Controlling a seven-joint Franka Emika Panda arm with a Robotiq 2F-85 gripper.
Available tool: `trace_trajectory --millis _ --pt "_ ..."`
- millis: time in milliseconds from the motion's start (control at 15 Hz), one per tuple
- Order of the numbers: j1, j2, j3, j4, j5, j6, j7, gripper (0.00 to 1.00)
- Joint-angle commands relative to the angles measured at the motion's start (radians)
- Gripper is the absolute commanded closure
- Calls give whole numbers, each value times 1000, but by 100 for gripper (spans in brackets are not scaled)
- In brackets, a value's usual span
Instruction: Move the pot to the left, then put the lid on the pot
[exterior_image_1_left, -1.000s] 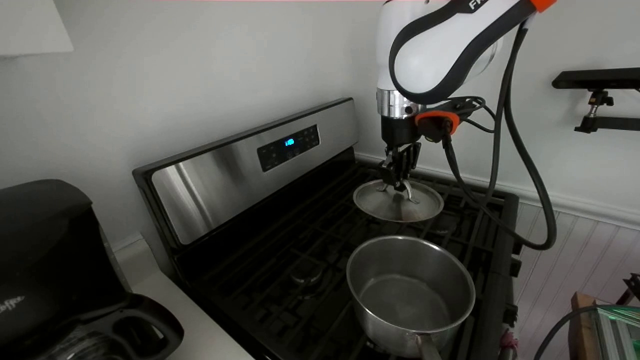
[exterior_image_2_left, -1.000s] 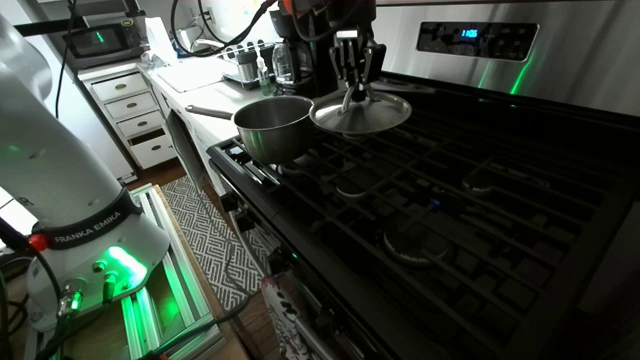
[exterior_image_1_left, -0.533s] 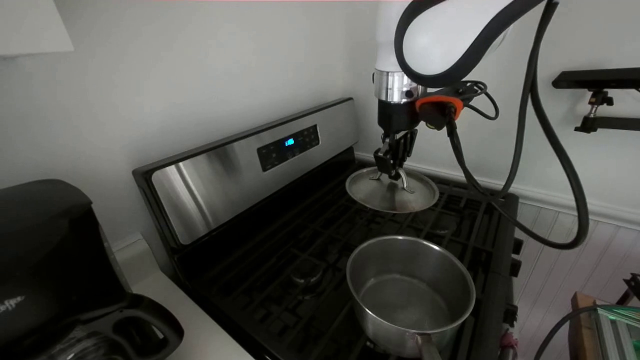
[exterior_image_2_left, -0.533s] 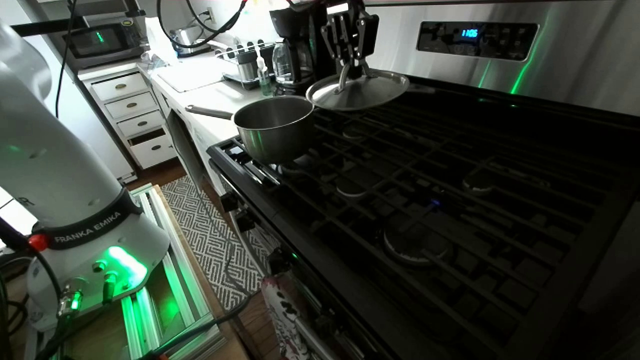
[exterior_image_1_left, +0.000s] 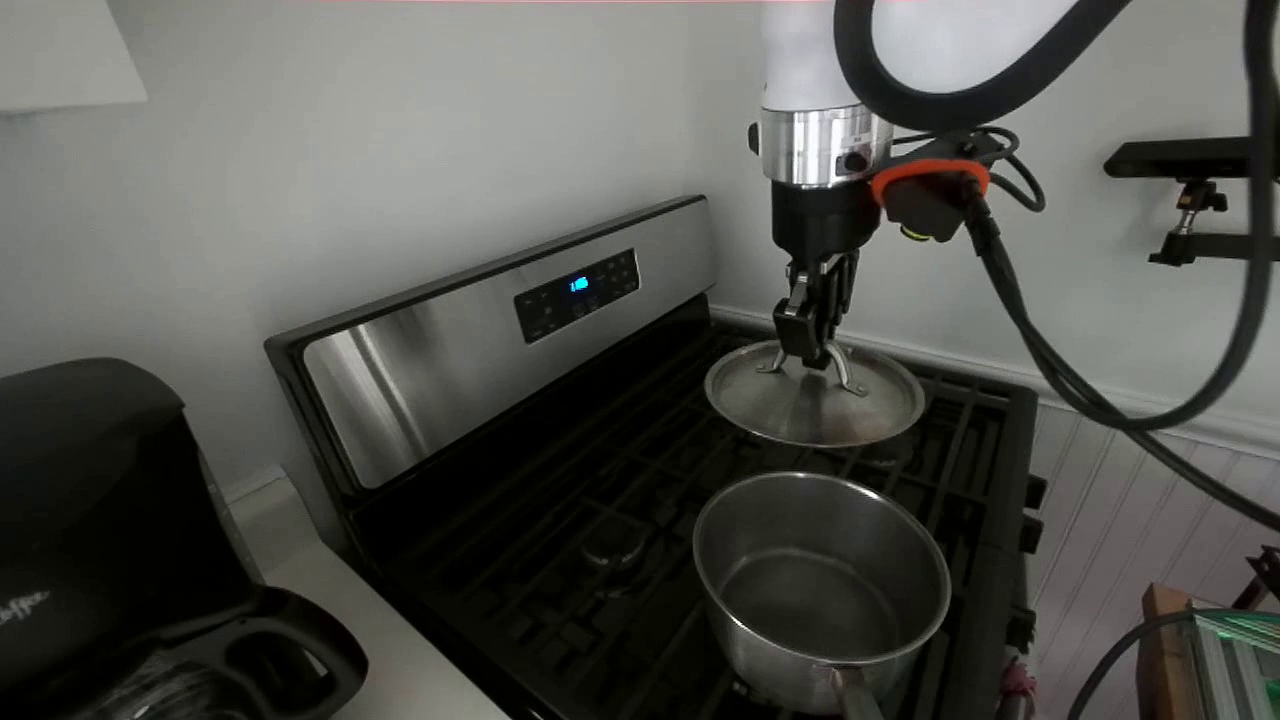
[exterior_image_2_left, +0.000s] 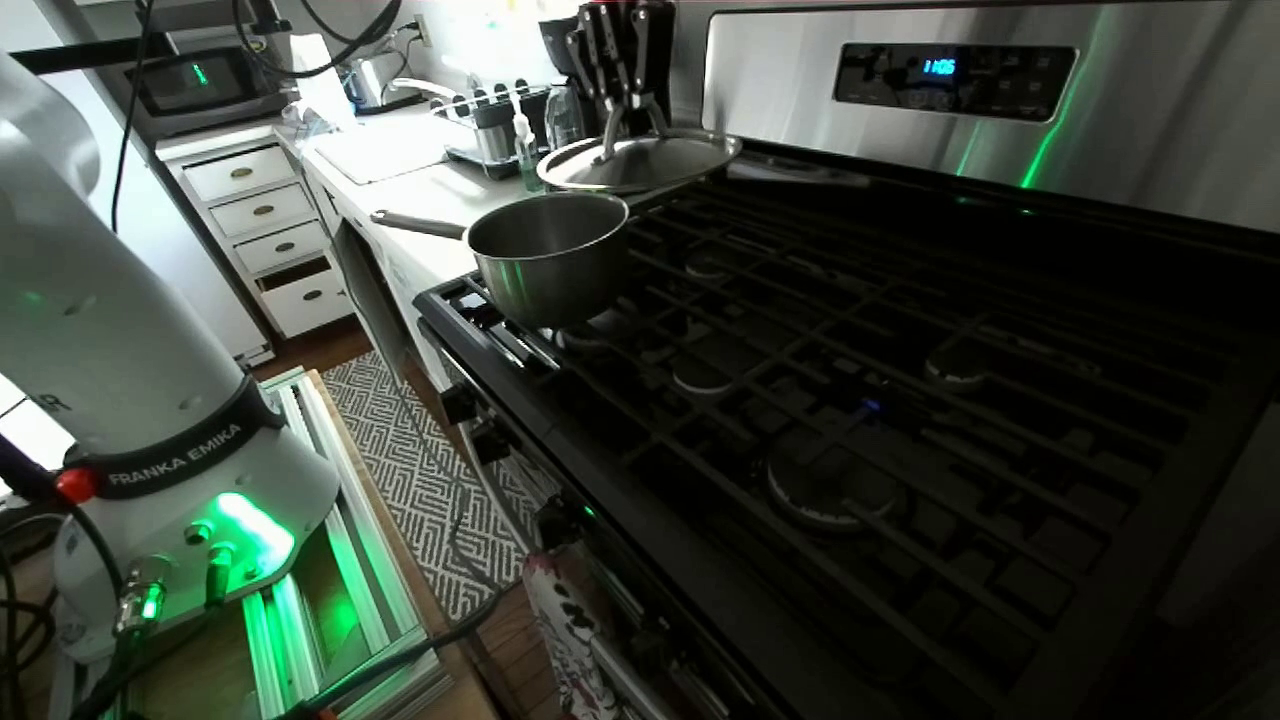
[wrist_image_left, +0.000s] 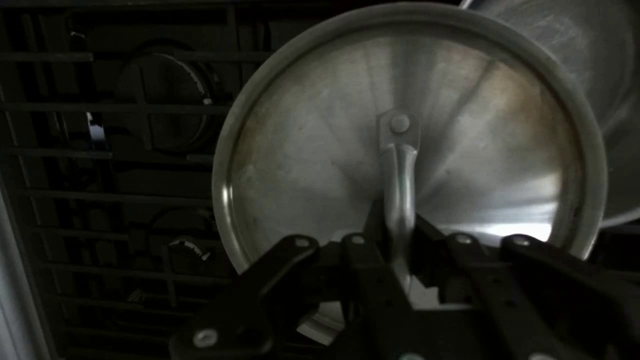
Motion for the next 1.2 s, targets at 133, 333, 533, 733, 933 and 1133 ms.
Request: trace_trajectory --millis 133,333,533,733,933,1133 --pt "31 -157 69 -115 -32 -84 88 98" --pt "50 -199 105 -147 -14 -129 138 98" --pt "64 -232 136 -169 -11 -165 200 98" --pt "75 -250 155 -180 -5 -195 239 98" --pt "88 -244 167 -177 3 -212 260 98" --pt "100 -239 182 -179 7 -213 280 98"
